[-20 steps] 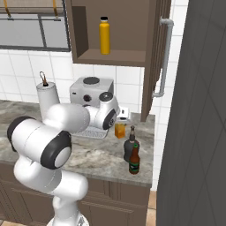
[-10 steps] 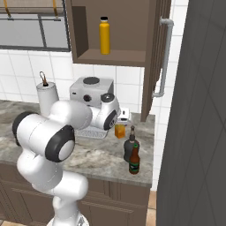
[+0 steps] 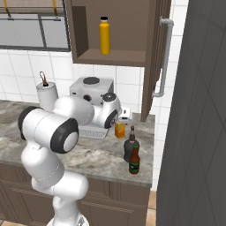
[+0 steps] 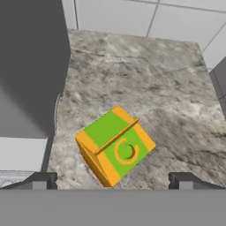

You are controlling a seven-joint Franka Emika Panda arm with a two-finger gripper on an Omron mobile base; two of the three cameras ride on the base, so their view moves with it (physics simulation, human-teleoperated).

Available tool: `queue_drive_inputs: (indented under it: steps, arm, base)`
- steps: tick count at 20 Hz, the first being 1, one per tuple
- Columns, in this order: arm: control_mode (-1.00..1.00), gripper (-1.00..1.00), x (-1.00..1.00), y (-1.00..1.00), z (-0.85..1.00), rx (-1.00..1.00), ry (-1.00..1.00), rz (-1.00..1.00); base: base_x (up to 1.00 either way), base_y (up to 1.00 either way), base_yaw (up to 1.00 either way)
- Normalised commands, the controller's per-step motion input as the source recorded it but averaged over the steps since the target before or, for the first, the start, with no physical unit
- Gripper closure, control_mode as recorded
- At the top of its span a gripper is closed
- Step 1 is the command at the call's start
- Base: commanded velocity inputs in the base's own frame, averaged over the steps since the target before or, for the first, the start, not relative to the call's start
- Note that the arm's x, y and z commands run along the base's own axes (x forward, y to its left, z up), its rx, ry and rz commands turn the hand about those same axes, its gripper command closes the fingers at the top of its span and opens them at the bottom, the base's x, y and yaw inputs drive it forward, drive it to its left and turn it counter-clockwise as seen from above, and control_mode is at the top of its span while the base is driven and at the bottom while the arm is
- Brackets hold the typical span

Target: Sort all alcoholic drinks to one cabinet, and non-alcoholic drinks to the other.

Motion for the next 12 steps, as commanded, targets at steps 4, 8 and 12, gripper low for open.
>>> queue_drive_inputs:
  steps: [4, 8, 12]
  arm:
    - [-1.0, -1.0, 0.18, -0.03, -0.04, 0.0, 0.0, 0.0]
    - [-1.0, -1.0, 0.15, -0.04, -0.08, 0.0, 0.0, 0.0]
    - [-1.0, -1.0, 0.11, -0.02, -0.12, 0.01, 0.0, 0.0]
  base:
    - [0.0, 0.0, 0.0]
    - [0.0, 0.0, 0.0]
    - [0.0, 0.0, 0.0]
